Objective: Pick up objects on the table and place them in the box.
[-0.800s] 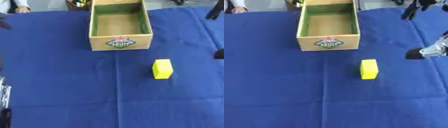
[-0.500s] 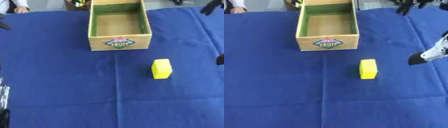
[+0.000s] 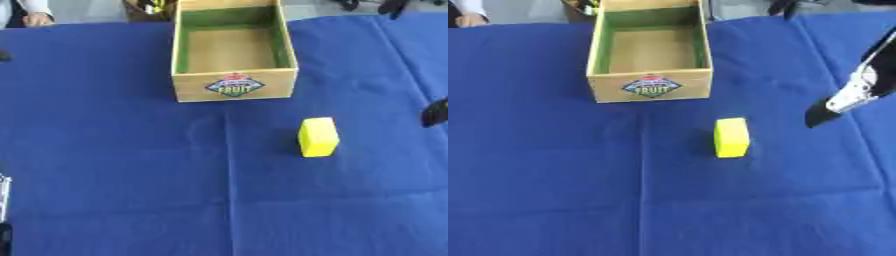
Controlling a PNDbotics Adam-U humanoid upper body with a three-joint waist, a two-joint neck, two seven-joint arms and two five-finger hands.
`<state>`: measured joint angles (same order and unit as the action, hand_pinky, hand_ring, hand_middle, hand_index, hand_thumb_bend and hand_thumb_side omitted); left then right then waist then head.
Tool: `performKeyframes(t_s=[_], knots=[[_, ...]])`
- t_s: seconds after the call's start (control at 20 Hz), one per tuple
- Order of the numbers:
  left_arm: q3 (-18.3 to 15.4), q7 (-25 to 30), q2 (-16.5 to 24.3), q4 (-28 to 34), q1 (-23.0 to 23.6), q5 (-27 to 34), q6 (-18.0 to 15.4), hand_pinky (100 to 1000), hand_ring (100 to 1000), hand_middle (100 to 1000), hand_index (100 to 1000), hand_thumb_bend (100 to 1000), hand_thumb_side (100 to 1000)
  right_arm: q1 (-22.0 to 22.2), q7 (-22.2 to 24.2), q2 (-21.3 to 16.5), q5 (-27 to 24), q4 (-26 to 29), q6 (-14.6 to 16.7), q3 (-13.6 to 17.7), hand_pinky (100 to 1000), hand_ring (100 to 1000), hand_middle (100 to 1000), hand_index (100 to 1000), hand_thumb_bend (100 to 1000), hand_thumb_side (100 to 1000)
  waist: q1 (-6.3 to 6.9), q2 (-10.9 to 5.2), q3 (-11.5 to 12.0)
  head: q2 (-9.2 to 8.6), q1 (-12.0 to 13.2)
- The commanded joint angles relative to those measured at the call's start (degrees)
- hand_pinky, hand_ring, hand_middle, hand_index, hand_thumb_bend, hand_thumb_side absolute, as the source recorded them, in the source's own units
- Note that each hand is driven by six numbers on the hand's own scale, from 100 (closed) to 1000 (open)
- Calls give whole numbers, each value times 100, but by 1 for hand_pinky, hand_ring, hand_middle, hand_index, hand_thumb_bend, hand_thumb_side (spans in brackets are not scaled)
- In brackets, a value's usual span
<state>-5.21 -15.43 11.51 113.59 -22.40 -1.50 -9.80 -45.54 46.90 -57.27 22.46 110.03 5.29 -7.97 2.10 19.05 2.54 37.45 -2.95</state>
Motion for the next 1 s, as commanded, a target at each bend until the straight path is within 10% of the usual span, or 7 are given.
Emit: performKeyframes(t_s=[0.05, 1.0], knots=[[14, 18, 47, 101, -37, 15, 2, 413, 530, 557, 722, 100, 1000, -247, 240, 62, 179, -202, 1, -99, 766, 847, 704, 864, 849, 477, -23, -136, 4, -4, -14], [28, 41, 10, 101, -18, 36, 16, 412, 531, 557, 721, 100, 1000, -754, 507, 1175, 1329, -1536, 195, -827, 787, 870, 758, 890, 816, 404, -12, -151, -7, -55, -53]])
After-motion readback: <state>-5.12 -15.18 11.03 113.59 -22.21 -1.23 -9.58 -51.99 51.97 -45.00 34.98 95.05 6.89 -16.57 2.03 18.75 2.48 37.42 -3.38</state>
